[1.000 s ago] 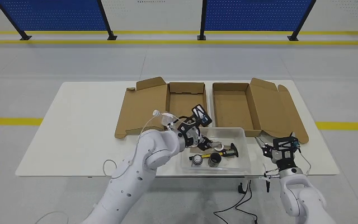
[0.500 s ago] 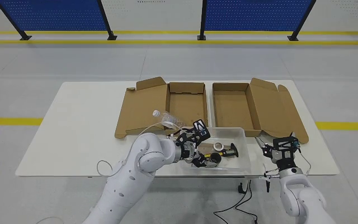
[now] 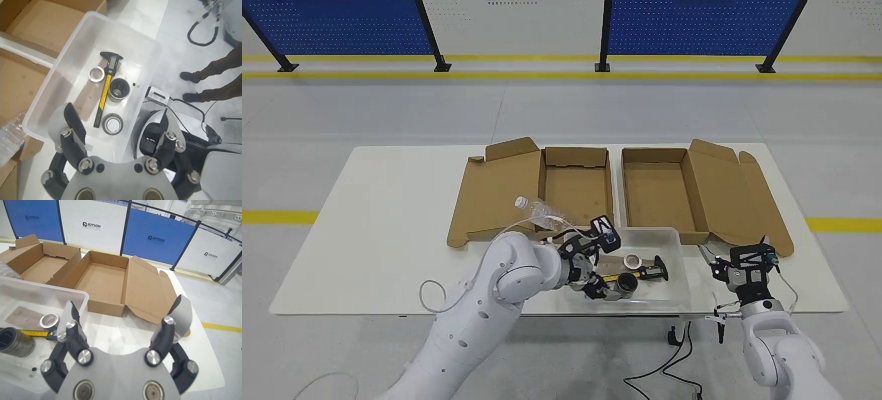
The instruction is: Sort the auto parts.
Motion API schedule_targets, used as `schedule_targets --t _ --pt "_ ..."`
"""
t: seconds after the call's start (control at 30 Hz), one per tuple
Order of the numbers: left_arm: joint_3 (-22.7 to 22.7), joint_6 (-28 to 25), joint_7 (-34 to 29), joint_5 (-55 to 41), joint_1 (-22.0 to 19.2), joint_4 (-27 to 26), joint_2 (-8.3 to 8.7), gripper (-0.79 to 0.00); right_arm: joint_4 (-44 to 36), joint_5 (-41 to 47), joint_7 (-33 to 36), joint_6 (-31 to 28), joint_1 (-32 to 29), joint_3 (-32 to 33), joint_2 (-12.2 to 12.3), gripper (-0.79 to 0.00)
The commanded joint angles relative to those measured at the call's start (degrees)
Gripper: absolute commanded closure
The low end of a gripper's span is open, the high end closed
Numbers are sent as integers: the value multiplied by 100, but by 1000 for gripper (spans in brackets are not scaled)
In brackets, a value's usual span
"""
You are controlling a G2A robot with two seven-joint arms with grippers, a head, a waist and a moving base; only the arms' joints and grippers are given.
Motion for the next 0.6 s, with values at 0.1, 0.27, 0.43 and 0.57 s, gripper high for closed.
schedule_targets --t 0.1,0.27,0.43,0.57 --pt "149 367 -195 -93 -151 210 -14 -665 0 0 0 0 0 0 0 -785" --pt "327 532 -257 46 -301 390 -23 -437 0 0 0 0 0 0 0 -785" --pt "419 595 -282 98 -346 505 -12 -434 0 0 0 0 0 0 0 -785" --pt "449 618 -331 120 -358 541 8 -443 0 0 0 0 0 0 0 -785"
